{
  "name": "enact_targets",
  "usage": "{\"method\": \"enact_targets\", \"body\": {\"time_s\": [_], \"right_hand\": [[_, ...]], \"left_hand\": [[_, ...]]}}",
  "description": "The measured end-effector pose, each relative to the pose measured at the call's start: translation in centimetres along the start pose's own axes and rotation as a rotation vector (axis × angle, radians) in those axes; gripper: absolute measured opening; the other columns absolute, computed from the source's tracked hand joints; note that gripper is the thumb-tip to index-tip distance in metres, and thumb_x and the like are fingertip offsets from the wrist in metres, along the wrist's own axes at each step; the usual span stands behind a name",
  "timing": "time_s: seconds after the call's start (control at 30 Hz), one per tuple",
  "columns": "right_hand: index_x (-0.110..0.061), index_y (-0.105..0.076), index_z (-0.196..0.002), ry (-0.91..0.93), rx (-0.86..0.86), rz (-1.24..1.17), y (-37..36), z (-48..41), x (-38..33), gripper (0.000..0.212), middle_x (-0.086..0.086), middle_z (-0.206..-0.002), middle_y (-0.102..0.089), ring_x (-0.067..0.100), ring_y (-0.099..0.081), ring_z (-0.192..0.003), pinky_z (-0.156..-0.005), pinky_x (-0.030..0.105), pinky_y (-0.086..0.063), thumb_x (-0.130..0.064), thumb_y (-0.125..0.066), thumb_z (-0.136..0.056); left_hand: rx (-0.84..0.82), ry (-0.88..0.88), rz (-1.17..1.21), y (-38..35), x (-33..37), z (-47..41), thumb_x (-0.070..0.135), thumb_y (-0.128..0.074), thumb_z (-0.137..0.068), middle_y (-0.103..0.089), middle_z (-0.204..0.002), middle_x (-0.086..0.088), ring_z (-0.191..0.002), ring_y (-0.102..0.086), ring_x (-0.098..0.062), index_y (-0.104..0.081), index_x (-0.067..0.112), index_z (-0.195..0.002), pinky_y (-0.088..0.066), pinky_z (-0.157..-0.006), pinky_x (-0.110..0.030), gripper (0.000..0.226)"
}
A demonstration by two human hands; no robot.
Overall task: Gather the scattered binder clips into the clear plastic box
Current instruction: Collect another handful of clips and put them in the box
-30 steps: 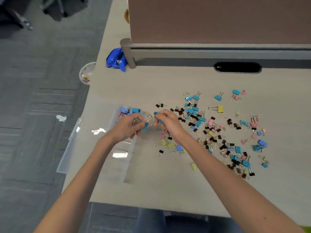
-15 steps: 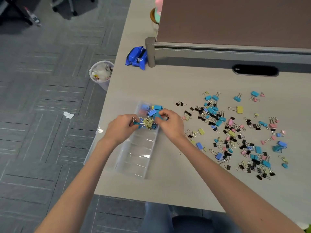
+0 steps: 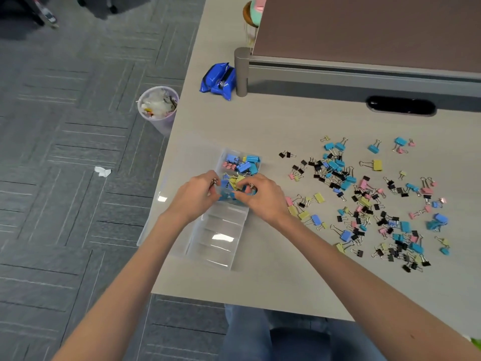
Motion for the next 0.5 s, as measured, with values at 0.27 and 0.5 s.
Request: {"method": "enact_targets", "body": {"time_s": [0.27, 0.5], "right_hand": [[-0.017, -0.052, -0.112, 0.148, -0.211, 0.222, -2.7, -0.9, -2.5, 0.044, 0.002, -0.117, -0.048, 0.022, -0.054, -0.1, -0.077, 0.033, -0.045, -0.024, -0.076, -0.076], [-0.013, -0.054, -0.115, 0.263, -0.137, 0.324, -3.0, -0.7, -2.6, 0.04, 0.006, -0.118, -0.051, 0.024, -0.051, -0.107, -0.076, 0.034, -0.048, 0.006, -0.058, -0.08]], "left_hand": [[-0.108, 0.11, 0.464, 0.5, -0.6, 0.9, -0.011, -0.037, -0.09, -0.056, -0.104, -0.006, -0.086, -0.054, -0.018, -0.037, 0.013, -0.112, -0.044, -0.065, -0.022, 0.032], [0.002, 0.13, 0.502, 1.3, -1.9, 1.0, -0.005, -0.05, -0.093, -0.066, -0.101, -0.008, -0.086, -0.064, -0.02, -0.038, 0.01, -0.106, -0.052, -0.061, -0.023, 0.024]]}}
Point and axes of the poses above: each hand's wrist, its own z-axis away from the middle knuckle, its own y-axis out of the back of the hand, x = y × z, the point moved 9 cm from there along -z, towards the middle knuckle
